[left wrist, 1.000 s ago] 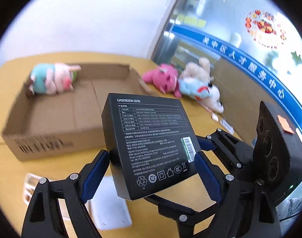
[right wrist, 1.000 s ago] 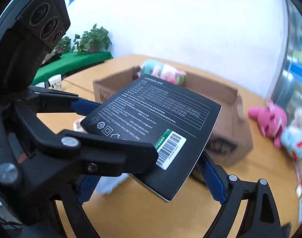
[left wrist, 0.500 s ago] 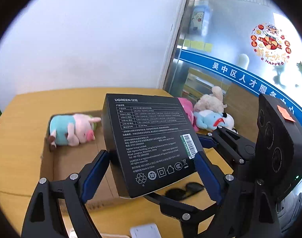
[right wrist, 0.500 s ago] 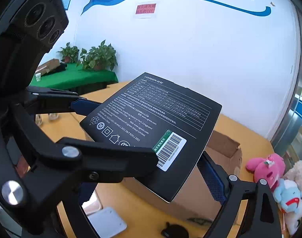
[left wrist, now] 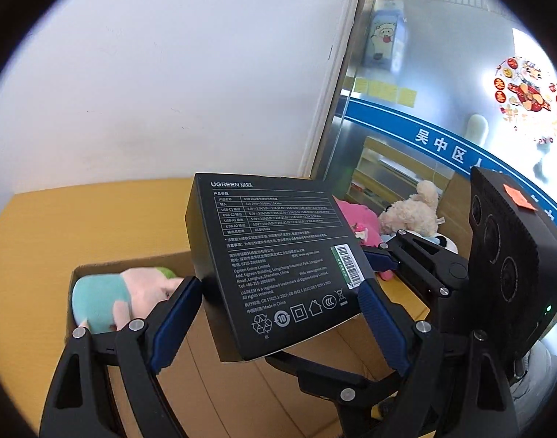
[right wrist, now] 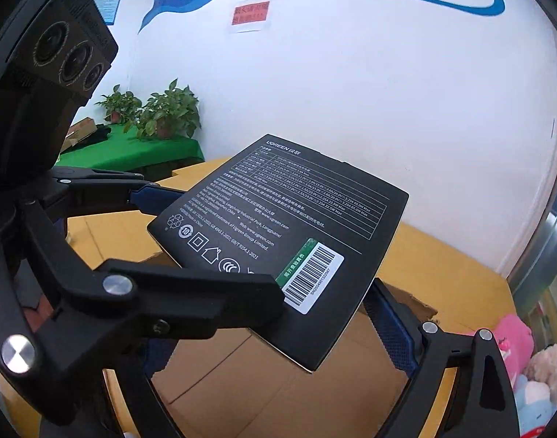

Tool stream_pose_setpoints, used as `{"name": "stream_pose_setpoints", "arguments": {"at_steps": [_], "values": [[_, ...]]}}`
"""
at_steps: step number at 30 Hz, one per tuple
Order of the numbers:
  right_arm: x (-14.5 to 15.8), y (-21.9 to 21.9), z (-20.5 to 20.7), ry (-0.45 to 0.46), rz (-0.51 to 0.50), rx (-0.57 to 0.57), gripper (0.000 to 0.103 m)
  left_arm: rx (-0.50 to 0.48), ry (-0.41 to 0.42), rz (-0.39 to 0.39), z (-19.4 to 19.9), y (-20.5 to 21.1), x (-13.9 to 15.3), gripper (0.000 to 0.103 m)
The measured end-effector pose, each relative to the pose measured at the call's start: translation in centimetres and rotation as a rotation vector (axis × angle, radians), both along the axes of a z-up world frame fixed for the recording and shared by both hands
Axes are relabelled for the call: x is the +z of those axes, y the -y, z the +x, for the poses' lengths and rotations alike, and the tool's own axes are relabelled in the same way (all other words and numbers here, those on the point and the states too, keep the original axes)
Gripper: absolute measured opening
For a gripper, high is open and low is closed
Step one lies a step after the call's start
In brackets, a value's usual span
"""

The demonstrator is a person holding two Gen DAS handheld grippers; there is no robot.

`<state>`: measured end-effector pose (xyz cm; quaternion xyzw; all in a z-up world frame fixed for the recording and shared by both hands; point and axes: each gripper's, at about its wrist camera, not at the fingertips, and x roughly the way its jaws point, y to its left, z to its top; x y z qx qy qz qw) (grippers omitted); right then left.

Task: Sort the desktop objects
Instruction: 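Lift the black box with both tools and carry it into the cardboard box, then open both tools to release the black box beside the plush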

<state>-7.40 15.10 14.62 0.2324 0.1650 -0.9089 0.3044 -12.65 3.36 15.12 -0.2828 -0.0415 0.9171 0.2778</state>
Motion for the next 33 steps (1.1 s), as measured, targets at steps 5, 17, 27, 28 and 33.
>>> {"name": "stream_pose_setpoints", "arguments": {"at_steps": [5, 17, 27, 28, 33], "values": [[-1.9, -1.0, -6.8, 0.075, -0.003, 0.016, 0.093, 0.017, 0.082, -0.032, -6.2, -1.6, -2.9, 0.087], [-14.3, -0.8, -19.5, 0.451, 0.047, -0.014, 0.094, 0.076, 0.444, -0.115, -15.5, -4.7, -14.8, 0.079], [-16.3, -2.6, -20.2, 0.618, 0.054, -0.184, 0.095, 0.117, 0.471, -0.095, -13.3, -2.4, -12.9, 0.074], [-15.3, -3.1, -19.5, 0.614, 0.033, -0.195, 0.095, 0.122, 0.444, -0.095, -12.7, -2.0, -12.0, 0.074], [-8.8, -6.5, -13.9, 0.498, -0.078, -0.256, 0.103, 0.158, 0.164, -0.137, -4.1, -0.4, -4.0, 0.079]]}}
